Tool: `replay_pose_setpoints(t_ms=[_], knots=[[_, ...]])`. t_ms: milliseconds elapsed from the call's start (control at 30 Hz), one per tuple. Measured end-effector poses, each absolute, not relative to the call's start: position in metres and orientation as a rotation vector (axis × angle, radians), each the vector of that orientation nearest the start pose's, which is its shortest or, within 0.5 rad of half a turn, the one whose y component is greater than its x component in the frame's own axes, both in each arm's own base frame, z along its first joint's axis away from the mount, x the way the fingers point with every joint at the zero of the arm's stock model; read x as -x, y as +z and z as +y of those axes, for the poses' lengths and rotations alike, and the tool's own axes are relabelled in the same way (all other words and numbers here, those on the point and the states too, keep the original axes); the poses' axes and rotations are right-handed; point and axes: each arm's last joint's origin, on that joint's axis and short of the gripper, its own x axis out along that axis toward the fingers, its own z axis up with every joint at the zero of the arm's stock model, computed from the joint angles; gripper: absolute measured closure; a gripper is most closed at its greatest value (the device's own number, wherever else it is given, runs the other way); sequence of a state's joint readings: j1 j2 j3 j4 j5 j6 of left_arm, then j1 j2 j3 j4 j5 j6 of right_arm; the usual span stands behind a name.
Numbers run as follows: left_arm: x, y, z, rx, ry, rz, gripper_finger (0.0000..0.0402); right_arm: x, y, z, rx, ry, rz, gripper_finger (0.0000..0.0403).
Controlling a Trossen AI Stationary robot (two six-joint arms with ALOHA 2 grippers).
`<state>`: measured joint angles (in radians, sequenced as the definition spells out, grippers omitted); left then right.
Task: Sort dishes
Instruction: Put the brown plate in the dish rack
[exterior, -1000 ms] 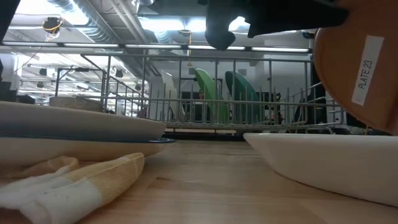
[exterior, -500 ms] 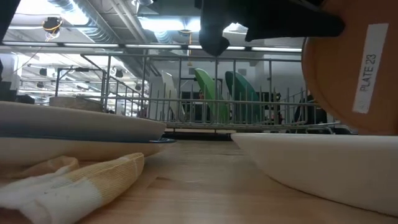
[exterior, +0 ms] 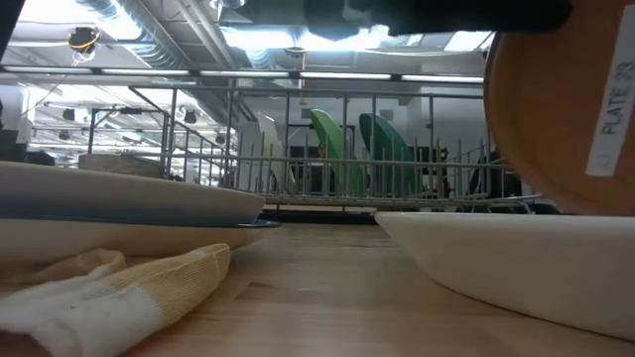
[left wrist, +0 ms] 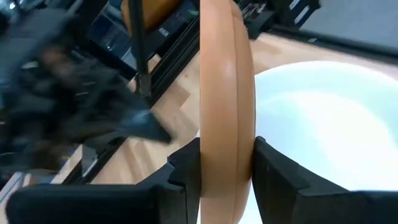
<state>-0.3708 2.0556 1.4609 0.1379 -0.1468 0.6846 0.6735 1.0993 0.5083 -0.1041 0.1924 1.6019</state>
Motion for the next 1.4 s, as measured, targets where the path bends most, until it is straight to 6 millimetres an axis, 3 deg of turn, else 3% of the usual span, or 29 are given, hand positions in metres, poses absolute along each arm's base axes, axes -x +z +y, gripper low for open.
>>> replay_pose_setpoints(t_ms=[233,633,933,1167,1400], knots=[[-0.43,0.209,-0.18,-0.766,-0.276,0.359,0.0314,-0.155,0.224,0.112,-1.174,-0.04,0.615,0.0395],[-0.43,0.214,-0.183,-0.367,-0.093,0.375,0.0385,-0.118,0.274,0.077,-1.058,0.085,0.248,0.0395],[-0.436,0.24,-0.19,0.026,-0.035,0.313,0.0377,-0.099,0.288,0.062,-0.999,0.156,0.136,0.0395],[-0.434,0.273,-0.204,0.156,-0.03,0.235,0.0385,-0.093,0.292,0.057,-0.981,0.177,0.098,0.0395],[-0.4,0.314,-0.202,0.263,0.12,0.32,0.0381,-0.092,0.293,0.058,-0.97,0.211,0.11,0.0395]])
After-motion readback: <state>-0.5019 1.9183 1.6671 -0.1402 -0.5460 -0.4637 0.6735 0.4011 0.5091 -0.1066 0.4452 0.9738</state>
